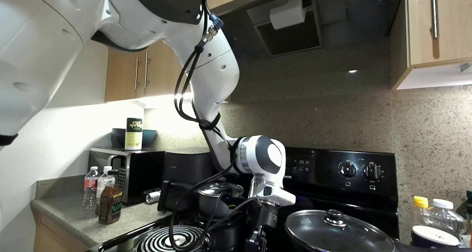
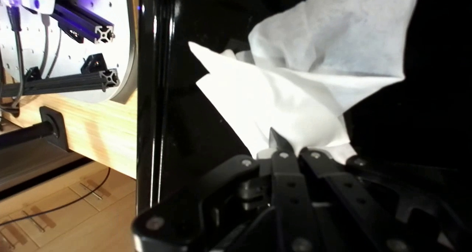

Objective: Pick up the cleaning wipe and clean the stove

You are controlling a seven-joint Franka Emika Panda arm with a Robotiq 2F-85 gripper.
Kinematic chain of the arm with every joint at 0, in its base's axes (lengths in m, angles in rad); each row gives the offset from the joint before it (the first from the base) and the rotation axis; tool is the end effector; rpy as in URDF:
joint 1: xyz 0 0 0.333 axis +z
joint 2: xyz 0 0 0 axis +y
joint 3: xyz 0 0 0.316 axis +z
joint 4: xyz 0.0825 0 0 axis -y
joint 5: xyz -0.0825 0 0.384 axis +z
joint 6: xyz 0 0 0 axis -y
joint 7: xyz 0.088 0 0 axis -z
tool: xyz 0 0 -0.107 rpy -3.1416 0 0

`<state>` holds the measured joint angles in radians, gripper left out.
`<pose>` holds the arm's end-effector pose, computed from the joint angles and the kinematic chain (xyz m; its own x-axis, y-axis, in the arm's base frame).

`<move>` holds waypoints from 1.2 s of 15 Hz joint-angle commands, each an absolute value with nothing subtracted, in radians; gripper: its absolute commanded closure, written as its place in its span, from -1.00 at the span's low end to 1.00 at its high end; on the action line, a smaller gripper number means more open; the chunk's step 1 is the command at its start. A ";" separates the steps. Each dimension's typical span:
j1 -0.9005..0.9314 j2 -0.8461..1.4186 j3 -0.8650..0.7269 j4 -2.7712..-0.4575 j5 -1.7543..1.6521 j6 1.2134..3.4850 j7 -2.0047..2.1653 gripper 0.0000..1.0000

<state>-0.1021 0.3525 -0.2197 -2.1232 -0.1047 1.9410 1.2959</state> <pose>0.4821 -0.1703 0.2183 0.0095 -1.0000 -0.0026 -0.8514 -0.0094 0.5245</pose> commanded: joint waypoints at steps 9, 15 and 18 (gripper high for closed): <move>0.003 0.384 -0.174 -2.078 -0.240 2.081 1.298 0.46; 0.007 0.335 -0.188 -2.095 -0.255 2.078 1.323 -0.15; 0.011 0.285 -0.199 -2.132 -0.280 2.116 1.351 -0.53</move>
